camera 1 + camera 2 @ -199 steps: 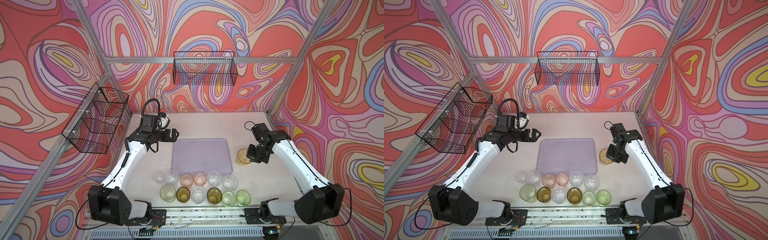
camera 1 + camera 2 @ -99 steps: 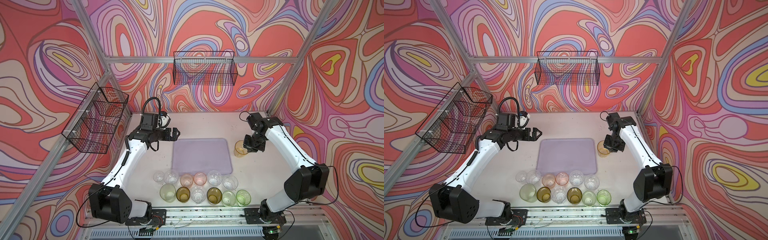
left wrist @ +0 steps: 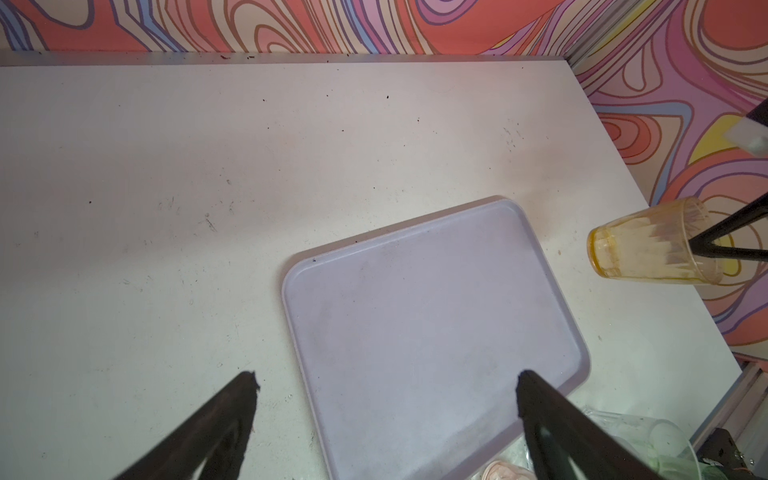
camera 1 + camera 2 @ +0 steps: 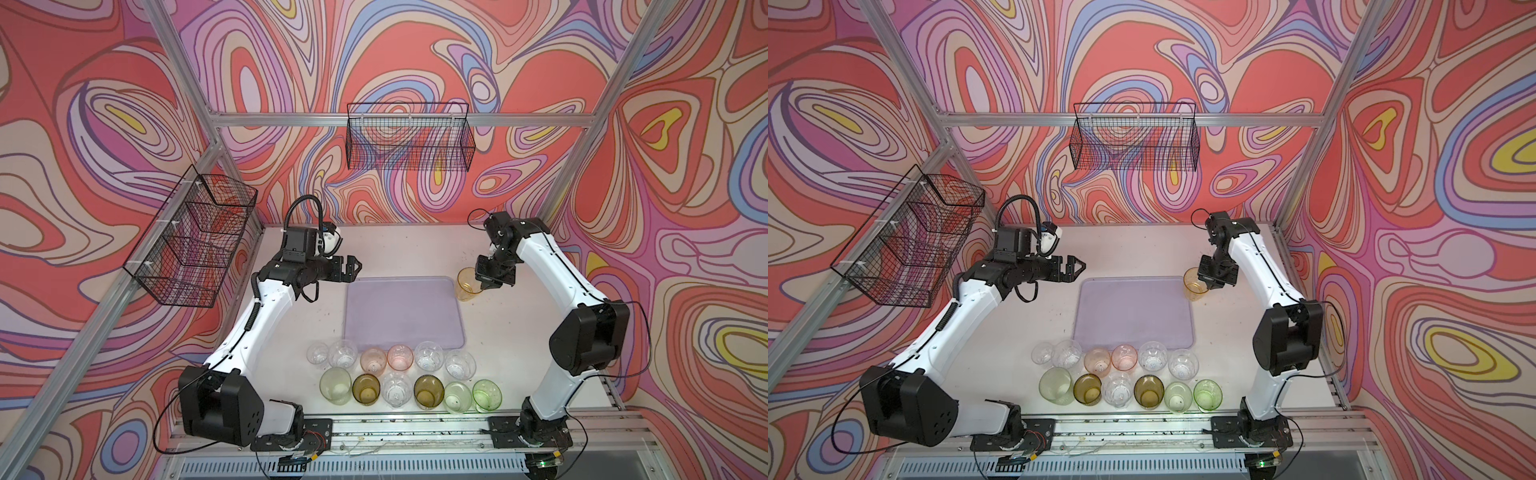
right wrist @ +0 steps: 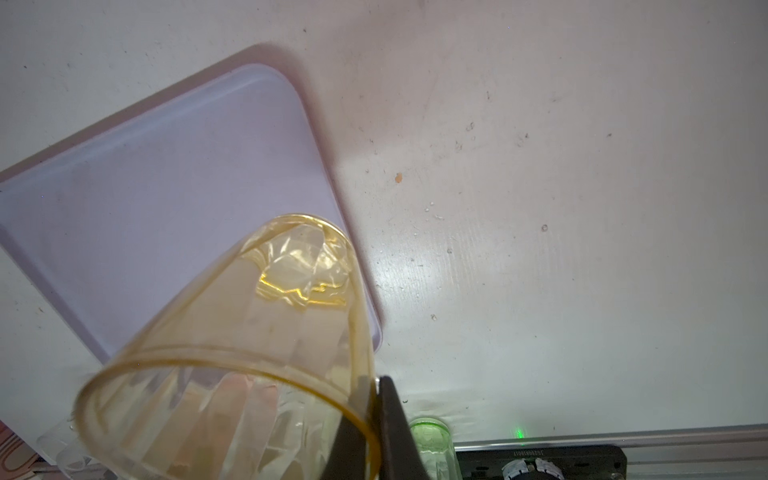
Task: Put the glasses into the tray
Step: 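Carry the yellow cup with the right gripper to the tray's far corner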
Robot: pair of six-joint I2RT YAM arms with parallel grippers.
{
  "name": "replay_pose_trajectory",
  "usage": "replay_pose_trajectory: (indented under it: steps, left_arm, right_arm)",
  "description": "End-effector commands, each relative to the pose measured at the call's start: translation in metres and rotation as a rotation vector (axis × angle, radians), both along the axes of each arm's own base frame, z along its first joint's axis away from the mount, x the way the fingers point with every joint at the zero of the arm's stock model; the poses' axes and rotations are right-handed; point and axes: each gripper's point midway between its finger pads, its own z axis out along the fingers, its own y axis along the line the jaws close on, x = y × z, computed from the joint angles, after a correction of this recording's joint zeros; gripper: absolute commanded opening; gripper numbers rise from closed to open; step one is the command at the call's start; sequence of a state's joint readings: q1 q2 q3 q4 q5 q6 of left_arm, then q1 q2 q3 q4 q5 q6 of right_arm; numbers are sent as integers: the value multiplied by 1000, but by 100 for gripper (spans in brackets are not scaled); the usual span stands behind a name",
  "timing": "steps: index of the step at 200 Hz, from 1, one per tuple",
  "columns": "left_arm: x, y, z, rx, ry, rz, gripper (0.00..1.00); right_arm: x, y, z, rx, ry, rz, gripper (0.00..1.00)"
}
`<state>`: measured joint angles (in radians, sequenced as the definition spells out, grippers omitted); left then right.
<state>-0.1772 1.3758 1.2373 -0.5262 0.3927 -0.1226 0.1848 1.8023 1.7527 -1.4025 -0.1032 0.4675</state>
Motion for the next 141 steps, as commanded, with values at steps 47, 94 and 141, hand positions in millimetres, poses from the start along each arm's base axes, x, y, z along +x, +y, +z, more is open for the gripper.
replay_pose_trajectory:
  steps: [47, 94, 141]
  left_arm:
    - [-5, -2, 2, 2, -28, -24, 100]
    - [-5, -7, 2, -29, -15, -33, 100]
    - [-8, -3, 5, -12, -30, -24, 100]
  right_arm:
    - [29, 12, -12, 25, 4, 52, 0]
    - [52, 20, -24, -3, 10, 87, 0]
    - [71, 25, -33, -8, 7, 116, 0]
